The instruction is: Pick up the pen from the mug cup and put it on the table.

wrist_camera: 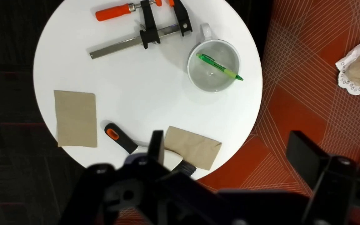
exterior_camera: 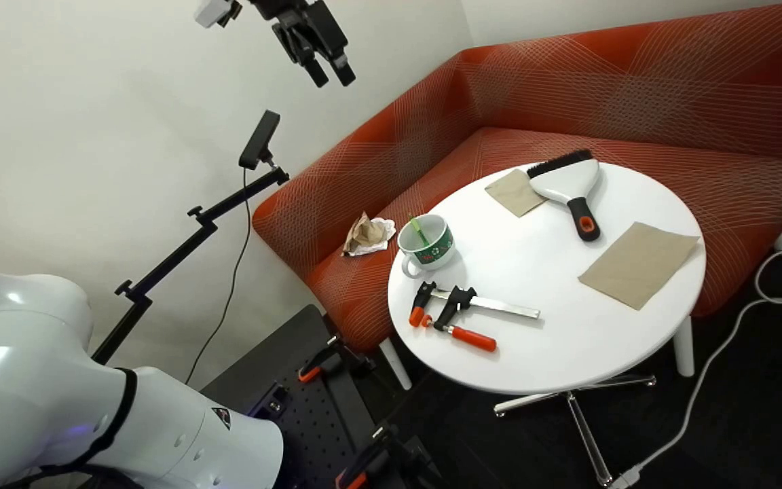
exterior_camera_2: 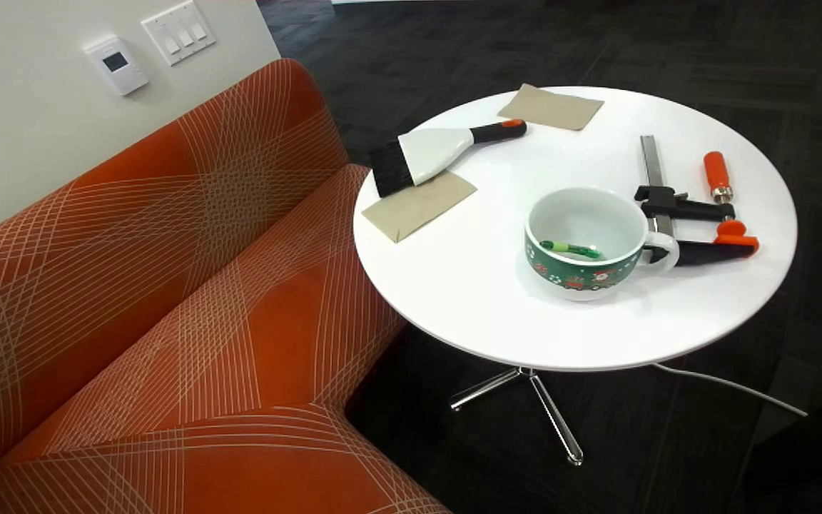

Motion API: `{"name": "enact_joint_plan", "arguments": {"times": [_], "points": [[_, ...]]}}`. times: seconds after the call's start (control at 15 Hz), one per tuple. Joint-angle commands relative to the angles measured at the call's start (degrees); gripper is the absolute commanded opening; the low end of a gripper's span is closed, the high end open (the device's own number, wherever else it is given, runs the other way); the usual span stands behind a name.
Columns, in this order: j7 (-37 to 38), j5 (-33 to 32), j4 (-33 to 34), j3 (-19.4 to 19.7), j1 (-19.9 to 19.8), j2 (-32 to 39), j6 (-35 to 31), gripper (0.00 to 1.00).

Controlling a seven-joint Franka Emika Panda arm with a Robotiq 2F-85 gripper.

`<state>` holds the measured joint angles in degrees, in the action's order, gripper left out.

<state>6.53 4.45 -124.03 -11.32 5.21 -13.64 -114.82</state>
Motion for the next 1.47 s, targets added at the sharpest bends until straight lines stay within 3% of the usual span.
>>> {"name": "enact_joint_plan", "arguments": {"times": [0.0, 0.4, 0.67, 0.73, 1.27, 1.4], "points": [[-6.09, 0.20, -2.27, 1.27, 1.66, 2.51, -6.80, 1.00], [-24.64, 5.72, -6.68, 2.92, 3.30, 8.29, -19.31, 1.00], [-40.86, 14.42, -7.27, 3.40, 3.84, 11.09, -17.61, 1.00], [-35.44, 11.62, -6.91, 2.91, 3.38, 10.72, -18.31, 1.00], [-36.41, 12.01, -6.95, 2.85, 3.30, 11.33, -18.32, 1.00], [-41.54, 14.58, -7.43, 3.17, 3.25, 12.43, -20.76, 1.00]]}}
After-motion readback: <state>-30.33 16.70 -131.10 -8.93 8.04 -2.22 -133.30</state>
